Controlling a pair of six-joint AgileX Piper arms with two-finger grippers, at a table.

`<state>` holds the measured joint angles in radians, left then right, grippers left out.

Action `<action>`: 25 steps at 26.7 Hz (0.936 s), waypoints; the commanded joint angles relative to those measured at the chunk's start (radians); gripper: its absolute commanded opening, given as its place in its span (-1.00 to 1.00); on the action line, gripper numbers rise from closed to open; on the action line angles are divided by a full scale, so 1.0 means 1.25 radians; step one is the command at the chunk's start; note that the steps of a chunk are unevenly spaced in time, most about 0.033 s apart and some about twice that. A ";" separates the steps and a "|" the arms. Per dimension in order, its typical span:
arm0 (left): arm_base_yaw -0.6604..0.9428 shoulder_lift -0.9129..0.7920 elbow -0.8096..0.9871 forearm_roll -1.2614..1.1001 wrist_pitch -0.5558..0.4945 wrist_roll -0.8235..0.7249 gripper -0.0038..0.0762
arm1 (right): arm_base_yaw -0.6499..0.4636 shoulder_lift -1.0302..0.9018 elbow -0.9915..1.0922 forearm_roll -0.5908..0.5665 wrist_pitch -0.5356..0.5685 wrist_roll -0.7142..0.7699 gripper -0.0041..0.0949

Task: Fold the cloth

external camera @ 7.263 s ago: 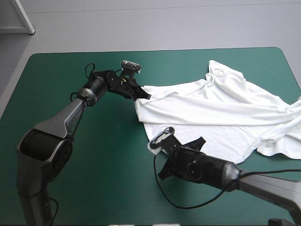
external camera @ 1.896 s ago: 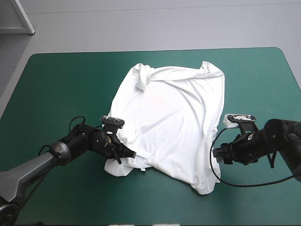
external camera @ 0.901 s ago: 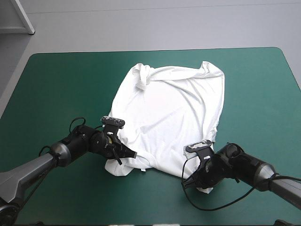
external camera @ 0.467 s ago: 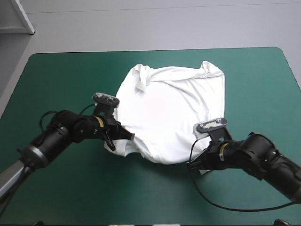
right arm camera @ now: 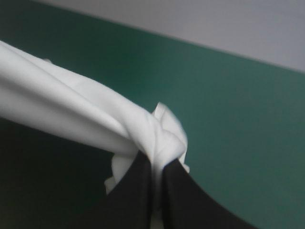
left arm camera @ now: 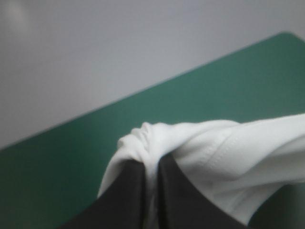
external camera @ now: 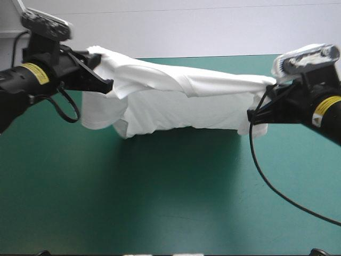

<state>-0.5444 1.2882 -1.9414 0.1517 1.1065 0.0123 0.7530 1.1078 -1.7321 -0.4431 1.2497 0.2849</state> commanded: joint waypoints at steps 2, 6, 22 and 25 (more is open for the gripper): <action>-0.002 0.005 -0.180 0.024 -0.044 0.060 -0.93 | -0.001 0.053 -0.220 -0.085 0.001 -0.074 -0.92; -0.002 0.019 -0.291 0.024 -0.044 0.099 -0.93 | -0.001 0.117 -0.398 -0.120 0.001 -0.121 -0.92; -0.002 0.021 -0.433 0.114 -0.136 0.187 -0.93 | -0.001 0.207 -0.736 -0.135 -0.098 -0.197 -0.92; -0.002 0.034 -0.425 0.112 -0.047 0.187 -0.93 | -0.001 0.222 -0.729 -0.135 -0.047 -0.204 -0.92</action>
<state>-0.5477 1.3410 -2.4590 0.2060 1.0693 0.2476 0.7619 1.3959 -2.6294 -0.5028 1.2244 0.0424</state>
